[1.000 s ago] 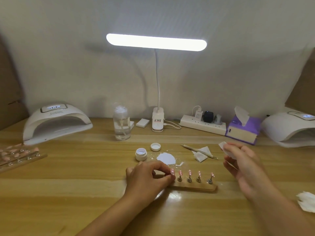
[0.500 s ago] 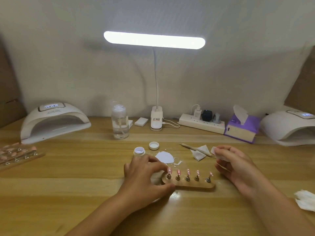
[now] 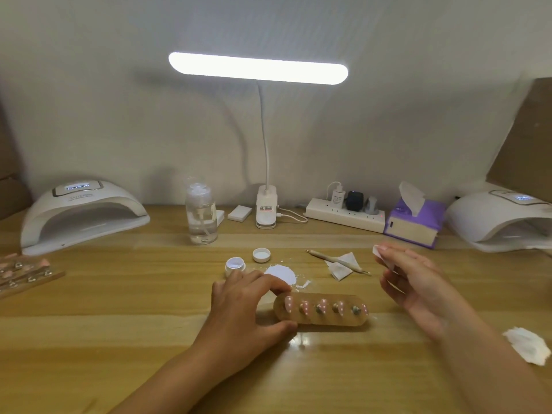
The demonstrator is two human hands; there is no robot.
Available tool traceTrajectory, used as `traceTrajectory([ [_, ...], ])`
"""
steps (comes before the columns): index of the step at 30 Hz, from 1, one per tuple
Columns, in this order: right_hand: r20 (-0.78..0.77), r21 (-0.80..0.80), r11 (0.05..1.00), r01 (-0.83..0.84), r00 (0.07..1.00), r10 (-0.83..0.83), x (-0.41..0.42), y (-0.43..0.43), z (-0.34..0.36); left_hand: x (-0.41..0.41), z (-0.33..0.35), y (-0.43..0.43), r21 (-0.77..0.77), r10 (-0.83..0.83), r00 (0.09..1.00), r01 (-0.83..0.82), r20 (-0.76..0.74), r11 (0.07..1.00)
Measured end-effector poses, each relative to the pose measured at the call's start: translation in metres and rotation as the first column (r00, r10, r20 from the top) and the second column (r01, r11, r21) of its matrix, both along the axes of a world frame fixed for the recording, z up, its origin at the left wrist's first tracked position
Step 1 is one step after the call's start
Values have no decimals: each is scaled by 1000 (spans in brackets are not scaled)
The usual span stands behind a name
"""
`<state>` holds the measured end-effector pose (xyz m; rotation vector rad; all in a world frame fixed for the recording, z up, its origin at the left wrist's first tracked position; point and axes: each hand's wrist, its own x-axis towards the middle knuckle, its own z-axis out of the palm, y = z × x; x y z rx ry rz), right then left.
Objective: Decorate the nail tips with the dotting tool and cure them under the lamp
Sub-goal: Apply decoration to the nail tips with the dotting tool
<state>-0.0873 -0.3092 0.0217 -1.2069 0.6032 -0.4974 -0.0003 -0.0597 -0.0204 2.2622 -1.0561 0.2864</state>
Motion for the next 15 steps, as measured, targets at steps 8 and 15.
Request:
traceTrajectory([
  [8,-72,-128,985,-112,992,103,-2,4,1,1,0,1,-9,40,999,-40,-8,999],
  [15,-174,-342,934,-105,984,47,-1,3,-3,3,0,3,1,44,998,-44,-47,999],
])
